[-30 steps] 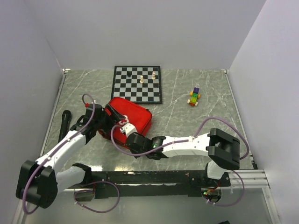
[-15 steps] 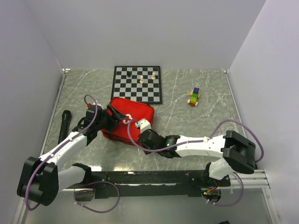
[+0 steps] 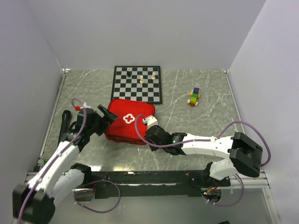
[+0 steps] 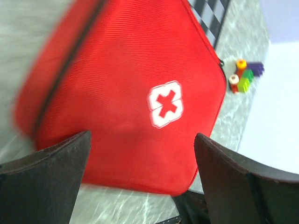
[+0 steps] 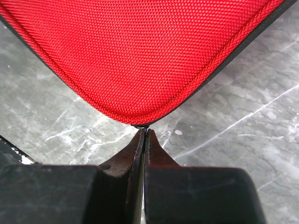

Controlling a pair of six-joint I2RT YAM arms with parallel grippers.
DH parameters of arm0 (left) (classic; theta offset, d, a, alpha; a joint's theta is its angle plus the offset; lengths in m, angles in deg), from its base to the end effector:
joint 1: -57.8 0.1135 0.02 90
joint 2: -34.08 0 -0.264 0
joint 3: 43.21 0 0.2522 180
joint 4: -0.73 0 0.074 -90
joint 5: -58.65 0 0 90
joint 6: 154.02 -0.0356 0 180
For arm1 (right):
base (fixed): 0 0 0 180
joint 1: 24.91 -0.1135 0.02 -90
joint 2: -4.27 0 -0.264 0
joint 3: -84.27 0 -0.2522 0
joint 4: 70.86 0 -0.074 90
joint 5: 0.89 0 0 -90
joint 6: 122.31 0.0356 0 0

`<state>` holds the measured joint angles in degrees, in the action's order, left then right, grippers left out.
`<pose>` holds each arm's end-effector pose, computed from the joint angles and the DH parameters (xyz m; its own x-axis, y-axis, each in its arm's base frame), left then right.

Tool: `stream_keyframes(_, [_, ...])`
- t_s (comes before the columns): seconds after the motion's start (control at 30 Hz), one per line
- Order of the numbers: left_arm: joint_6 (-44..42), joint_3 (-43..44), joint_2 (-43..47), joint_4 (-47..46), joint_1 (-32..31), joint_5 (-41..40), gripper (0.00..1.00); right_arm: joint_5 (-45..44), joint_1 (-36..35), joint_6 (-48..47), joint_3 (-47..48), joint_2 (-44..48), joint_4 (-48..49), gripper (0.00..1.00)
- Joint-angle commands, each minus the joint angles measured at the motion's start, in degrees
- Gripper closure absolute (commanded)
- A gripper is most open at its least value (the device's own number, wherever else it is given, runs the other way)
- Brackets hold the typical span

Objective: Organize the medicine kit

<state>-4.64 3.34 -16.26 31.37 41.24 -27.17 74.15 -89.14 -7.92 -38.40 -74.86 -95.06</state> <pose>0.1847 -0.0576 0.2382 -0.5703 -0.7258 -0.3846 -0.2922 0.6169 -0.7308 0.1299 0.2479 0.2011 -0.6119 -0.3499 -0.7093 -0.5922 0.7971 0.1177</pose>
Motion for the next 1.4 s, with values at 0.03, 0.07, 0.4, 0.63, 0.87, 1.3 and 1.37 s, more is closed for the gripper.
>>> stream_keyframes(0.03, [4.7,4.3,9.6,25.3,0.0,-9.6,0.02,-0.7,-0.1,-1.1,1.1,-1.0,-6.0,1.00])
stream_keyframes(0.07, [6.4,3.6,10.7,27.1,-0.5,-9.4,0.01,-0.8,-0.1,-1.3,1.4,-1.4,-5.8,1.00])
stream_keyframes(0.4, [18.8,-4.3,16.4,34.4,-11.5,-7.8,0.11,-0.4,-0.1,-2.4,4.4,-4.0,-5.9,1.00])
stream_keyframes(0.63, [23.4,-7.7,13.3,23.3,-15.2,-11.2,0.11,0.2,-0.1,-2.0,5.6,-4.5,-5.6,1.00])
stream_keyframes(0.87, [29.8,-12.5,11.3,14.1,-15.3,-16.1,0.11,1.0,-0.2,-1.4,5.6,-3.9,-5.9,1.00])
stream_keyframes(1.3, [33.2,-17.6,12.8,6.6,-15.6,-24.6,0.16,2.7,-4.1,0.2,6.9,-7.0,-4.8,1.00])
stream_keyframes(1.37, [31.8,-16.6,7.2,6.2,-15.6,-23.0,0.18,2.9,-4.9,0.3,7.8,-8.0,-4.9,1.00])
